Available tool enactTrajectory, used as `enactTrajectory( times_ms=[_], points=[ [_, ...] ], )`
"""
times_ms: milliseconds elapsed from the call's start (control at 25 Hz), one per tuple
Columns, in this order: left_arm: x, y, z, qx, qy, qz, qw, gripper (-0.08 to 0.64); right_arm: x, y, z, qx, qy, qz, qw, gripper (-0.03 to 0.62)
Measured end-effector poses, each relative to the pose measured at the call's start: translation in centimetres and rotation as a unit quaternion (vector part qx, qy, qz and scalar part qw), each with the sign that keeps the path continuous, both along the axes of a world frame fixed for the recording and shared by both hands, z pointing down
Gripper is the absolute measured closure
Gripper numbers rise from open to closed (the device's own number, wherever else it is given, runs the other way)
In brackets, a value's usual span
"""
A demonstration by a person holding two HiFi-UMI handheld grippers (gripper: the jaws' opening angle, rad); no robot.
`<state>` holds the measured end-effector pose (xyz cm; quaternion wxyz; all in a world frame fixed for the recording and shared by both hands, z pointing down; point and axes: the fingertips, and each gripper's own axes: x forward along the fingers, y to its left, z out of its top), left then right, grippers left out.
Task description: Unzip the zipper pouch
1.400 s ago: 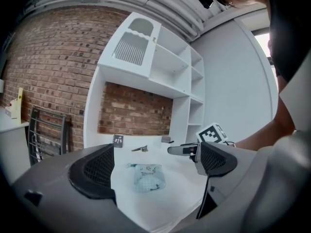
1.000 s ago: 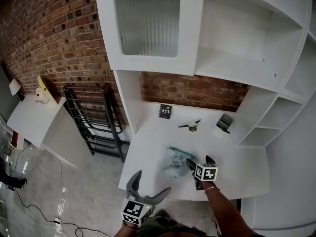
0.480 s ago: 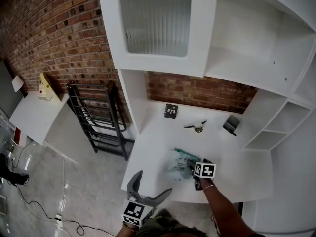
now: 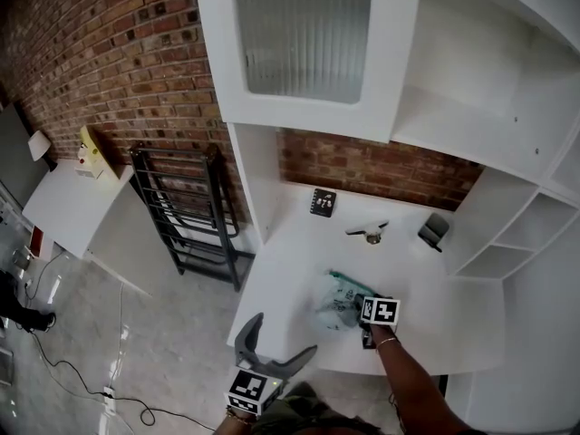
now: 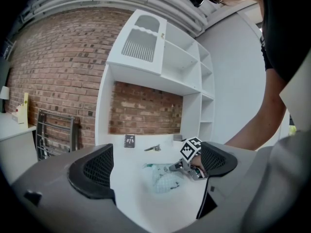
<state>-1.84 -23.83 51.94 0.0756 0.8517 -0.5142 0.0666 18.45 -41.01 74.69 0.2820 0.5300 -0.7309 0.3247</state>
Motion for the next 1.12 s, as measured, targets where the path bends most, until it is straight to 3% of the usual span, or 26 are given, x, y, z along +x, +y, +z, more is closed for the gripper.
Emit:
enactTrajectory(
  times_ms=[320,560,880,1120],
  points=[
    [0.0,-0.2,0.3,-0.001,0.002,0.002,1.0,0.009,0.1,0.3,-1.0,0.054,0.046,-0.031,0.997,0.491],
    [0.4,-0.6,0.2,0.001,0.01,0.005,0.9999,0.009,-1.6,0.5,-4.3,0.128,0.062,-0.082,0.986,0.521],
    [1.4,-0.8,0.0,0.007,0.014,0.02,0.9997,0.009,-4.5,3.0,-10.1,0.234,0.116,-0.184,0.947,0.523],
    [2.3,-0.4,-0.1,0.004,0.023,0.037,0.999,0.009,-5.9,5.4,-12.7,0.291,0.168,-0.24,0.911,0.525]
  ],
)
